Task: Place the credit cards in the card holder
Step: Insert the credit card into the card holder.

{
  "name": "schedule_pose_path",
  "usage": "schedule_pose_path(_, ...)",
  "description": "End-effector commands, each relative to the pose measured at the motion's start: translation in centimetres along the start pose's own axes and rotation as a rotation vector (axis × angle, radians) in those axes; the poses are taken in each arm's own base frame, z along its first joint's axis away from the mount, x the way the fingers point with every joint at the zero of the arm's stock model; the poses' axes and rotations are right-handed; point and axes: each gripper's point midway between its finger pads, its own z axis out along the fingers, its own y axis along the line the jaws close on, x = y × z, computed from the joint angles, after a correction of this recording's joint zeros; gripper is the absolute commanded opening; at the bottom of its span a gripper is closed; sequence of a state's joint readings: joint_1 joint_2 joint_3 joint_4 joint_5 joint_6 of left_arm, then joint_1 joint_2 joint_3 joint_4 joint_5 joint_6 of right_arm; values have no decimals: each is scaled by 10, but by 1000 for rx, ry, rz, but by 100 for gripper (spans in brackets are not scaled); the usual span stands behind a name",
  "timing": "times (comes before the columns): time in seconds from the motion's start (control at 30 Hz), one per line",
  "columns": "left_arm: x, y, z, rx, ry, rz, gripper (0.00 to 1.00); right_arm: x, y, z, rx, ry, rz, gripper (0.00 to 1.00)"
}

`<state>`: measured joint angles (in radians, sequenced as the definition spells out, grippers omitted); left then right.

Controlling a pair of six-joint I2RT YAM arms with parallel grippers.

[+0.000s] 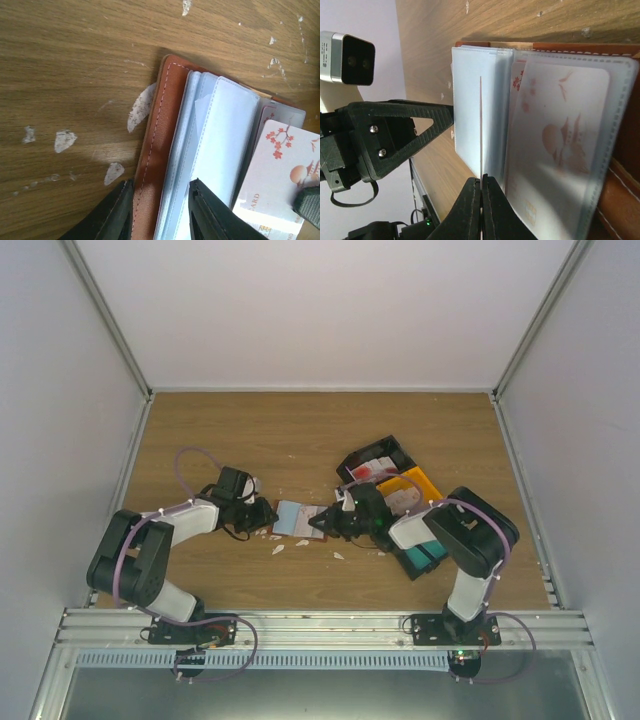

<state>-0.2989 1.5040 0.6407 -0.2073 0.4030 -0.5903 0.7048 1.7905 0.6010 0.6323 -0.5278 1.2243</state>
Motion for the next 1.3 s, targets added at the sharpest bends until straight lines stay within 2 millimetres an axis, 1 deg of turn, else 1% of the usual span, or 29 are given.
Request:
schedule_pose_path(0.0, 4, -1, 5, 37, 17, 17, 34, -3, 4, 1, -61, 0, 28, 1)
schedule_pose_path(0.17, 5, 0, 6, 30, 23, 15, 33, -5, -7, -1, -38, -11, 51, 0)
schedule_pose_path(0.27, 4, 0, 6, 27, 22, 17, 33, -7, -12, -7, -25, -28, 57, 0)
schedule_pose_path(0.4, 4, 0, 5, 26, 20, 18, 33, -6, -11, -14, -35, -40, 52, 0)
schedule_pose_path(0.57, 6, -1, 7, 40, 33, 23, 33, -3, -16, -8, -32, -6, 45, 1)
schedule_pose_path(0.9, 8, -3, 7, 54, 43, 26, 33, -11, -10, 3, -48, 14, 20, 1)
schedule_pose_path(1.03, 10, -2, 7, 52, 47, 26, 33, -13, -13, 5, -47, 16, 24, 0)
schedule_pose_path(1.27, 10, -4, 7, 58, 46, 28, 33, -16, -23, 6, -22, 14, 30, 0)
